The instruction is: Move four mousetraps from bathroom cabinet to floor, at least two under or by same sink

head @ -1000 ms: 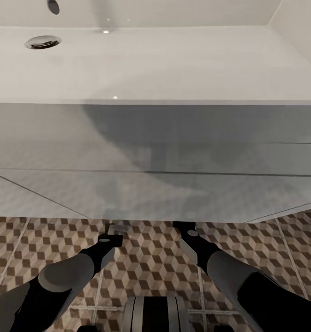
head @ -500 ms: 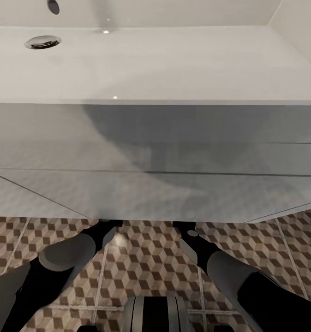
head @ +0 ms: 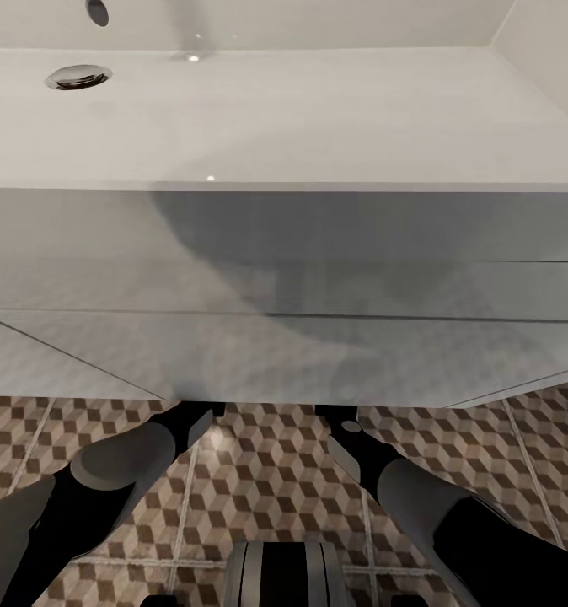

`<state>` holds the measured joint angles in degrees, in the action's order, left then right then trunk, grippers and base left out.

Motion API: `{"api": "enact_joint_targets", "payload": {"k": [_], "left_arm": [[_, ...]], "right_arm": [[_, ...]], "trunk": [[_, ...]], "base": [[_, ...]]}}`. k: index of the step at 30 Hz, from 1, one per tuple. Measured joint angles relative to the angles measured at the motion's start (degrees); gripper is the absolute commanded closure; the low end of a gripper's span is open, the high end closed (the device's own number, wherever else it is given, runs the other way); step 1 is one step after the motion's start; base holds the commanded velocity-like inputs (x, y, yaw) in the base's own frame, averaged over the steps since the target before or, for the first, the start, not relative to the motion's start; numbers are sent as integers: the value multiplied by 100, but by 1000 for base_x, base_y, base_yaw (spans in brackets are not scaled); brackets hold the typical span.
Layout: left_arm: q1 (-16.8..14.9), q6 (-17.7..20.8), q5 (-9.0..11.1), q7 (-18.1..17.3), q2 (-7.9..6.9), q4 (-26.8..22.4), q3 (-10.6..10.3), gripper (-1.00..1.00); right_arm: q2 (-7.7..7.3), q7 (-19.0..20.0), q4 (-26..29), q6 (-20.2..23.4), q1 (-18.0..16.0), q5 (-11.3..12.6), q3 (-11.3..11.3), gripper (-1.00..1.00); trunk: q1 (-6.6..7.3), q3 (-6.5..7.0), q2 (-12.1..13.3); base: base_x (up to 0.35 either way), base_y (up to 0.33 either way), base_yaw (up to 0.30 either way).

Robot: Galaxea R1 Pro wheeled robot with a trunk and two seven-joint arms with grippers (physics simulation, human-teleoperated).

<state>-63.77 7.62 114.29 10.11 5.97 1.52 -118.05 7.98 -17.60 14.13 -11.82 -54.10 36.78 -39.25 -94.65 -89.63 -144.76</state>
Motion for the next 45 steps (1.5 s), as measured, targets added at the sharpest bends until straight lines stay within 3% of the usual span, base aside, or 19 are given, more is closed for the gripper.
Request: {"api": "enact_joint_targets", "payload": {"k": [33, 45], "left_arm": [[5, -54, -37, -9, -20, 23, -66, 100], [-152, -46, -7, -9, -21, 31, -18, 100]], "right_arm": [[-13, 1, 74, 136, 0, -72, -42, 100], [-8, 1, 74, 136, 0, -71, -41, 100]], "trunk": [[0, 0, 0], [-31, -265, -16]], "base": [[0, 0, 0], [0, 0, 0]]}}
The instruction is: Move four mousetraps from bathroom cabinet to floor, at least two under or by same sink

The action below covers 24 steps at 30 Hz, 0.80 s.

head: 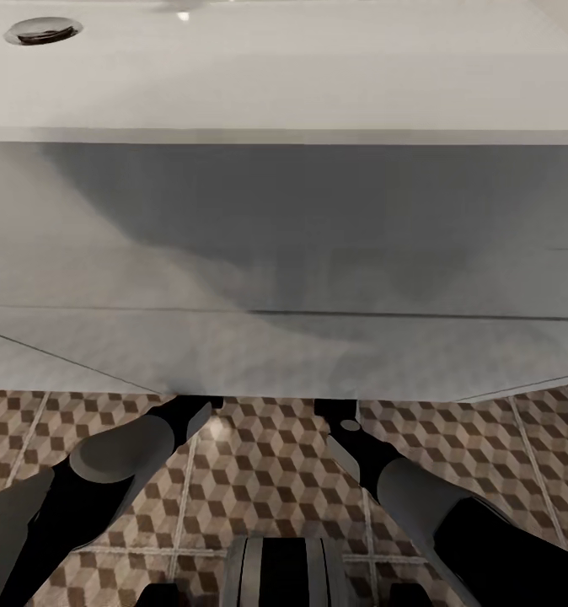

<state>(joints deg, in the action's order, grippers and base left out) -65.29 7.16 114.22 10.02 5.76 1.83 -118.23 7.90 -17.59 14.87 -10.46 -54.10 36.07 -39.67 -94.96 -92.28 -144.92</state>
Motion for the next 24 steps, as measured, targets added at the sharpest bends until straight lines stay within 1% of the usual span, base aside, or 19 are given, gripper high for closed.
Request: {"api": "enact_joint_targets", "payload": {"k": [12, 24], "left_arm": [[0, -5, 0, -1, 1, -6, 2, 100], [0, -14, 0, 0, 9, -13, 7, 100]], "right_arm": [[-3, -6, -4, 13, 0, 0, 0, 100], [-2, -12, -9, 39, -7, -18, 8, 100]], "trunk": [[-31, -266, -16], [-30, -267, -16]], "base": [[0, 0, 0], [0, 0, 0]]}}
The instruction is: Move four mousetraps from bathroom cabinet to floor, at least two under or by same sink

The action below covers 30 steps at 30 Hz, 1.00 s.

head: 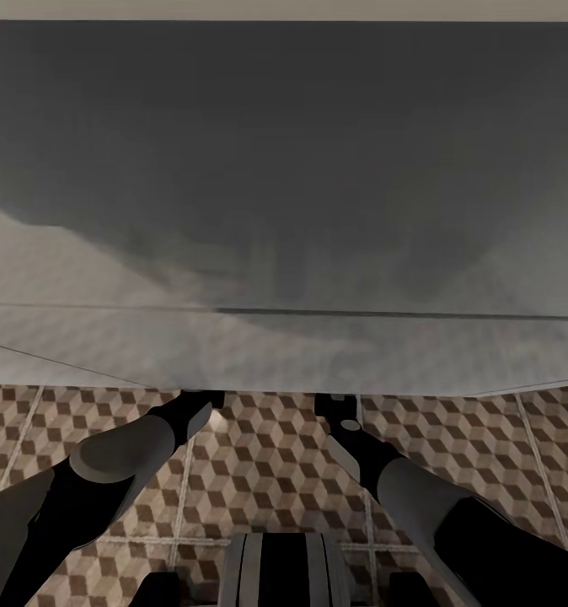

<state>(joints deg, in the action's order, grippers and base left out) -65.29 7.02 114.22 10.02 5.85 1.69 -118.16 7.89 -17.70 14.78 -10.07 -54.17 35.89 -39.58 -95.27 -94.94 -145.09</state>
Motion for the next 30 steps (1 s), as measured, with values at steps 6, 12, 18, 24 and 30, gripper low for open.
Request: {"api": "enact_joint_targets", "payload": {"k": [6, 12, 18, 24, 30], "left_arm": [[0, -3, 0, -1, 7, -13, 0, 100], [0, -3, 0, 0, 9, -19, 0, 100], [0, -3, 0, 0, 9, -19, 0, 100], [0, -3, 0, -2, 9, -26, 0, 100], [0, -3, 0, -2, 9, -28, 0, 100]], "right_arm": [[-19, 4, -4, -23, -1, -243, 0, 100], [-6, 16, 1, -38, -37, -330, 0, 100], [2, 20, 16, -39, -57, -548, 0, 100], [3, 20, 20, -39, -108, -658, -1, 100], [8, 20, 20, -30, -299, -669, -1, 100]], "trunk": [[0, 0, 0], [0, 0, 0], [0, 0, 0], [0, 0, 0], [0, 0, 0]], "base": [[0, 0, 0], [0, 0, 0], [0, 0, 0], [0, 0, 0], [0, 0, 0]]}}
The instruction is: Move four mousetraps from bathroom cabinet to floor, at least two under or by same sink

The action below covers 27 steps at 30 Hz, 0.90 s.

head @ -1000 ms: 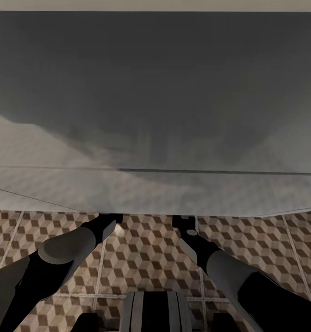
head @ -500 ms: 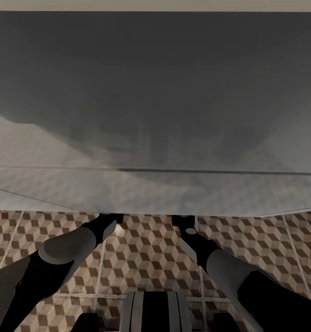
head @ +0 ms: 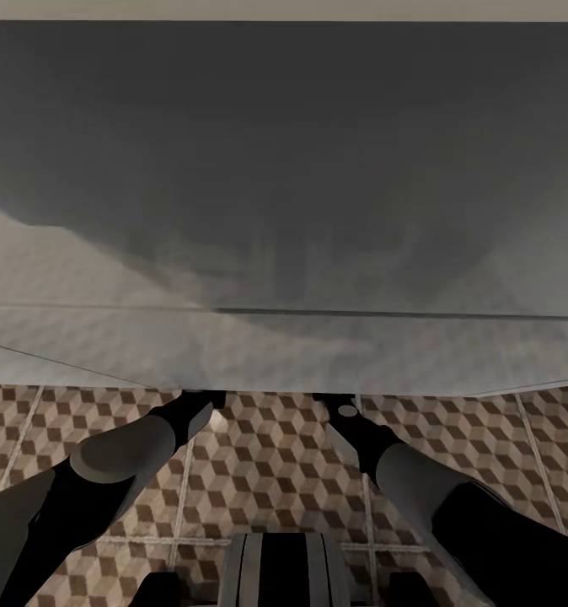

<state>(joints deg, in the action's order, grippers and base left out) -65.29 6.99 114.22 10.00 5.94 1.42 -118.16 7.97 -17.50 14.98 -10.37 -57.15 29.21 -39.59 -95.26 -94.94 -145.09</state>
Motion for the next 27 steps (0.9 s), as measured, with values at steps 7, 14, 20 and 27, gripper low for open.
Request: {"api": "enact_joint_targets", "payload": {"k": [7, 14, 20, 27], "left_arm": [[2, 0, 0, -3, 0, -4, 0, 100], [1, 0, 0, -2, 0, -9, 0, 100], [-1, -1, -3, 0, 0, -8, -7, 100], [-112, 11, -5, 9, -1, 0, -69, 100]], "right_arm": [[19, -7, -13, 23, -196, 19, 0, 100], [31, -25, -57, 40, -319, 19, 1, 100], [65, -28, -109, 693, -366, 46, 11, 100], [83, -17, -174, 1104, -560, 94, 25, 100]], "trunk": [[0, 0, 0], [0, 0, 0], [-16, -132, -8], [-29, -286, -19]], "base": [[0, 0, 0], [0, 0, 0], [0, 0, 0], [0, 0, 0]]}}
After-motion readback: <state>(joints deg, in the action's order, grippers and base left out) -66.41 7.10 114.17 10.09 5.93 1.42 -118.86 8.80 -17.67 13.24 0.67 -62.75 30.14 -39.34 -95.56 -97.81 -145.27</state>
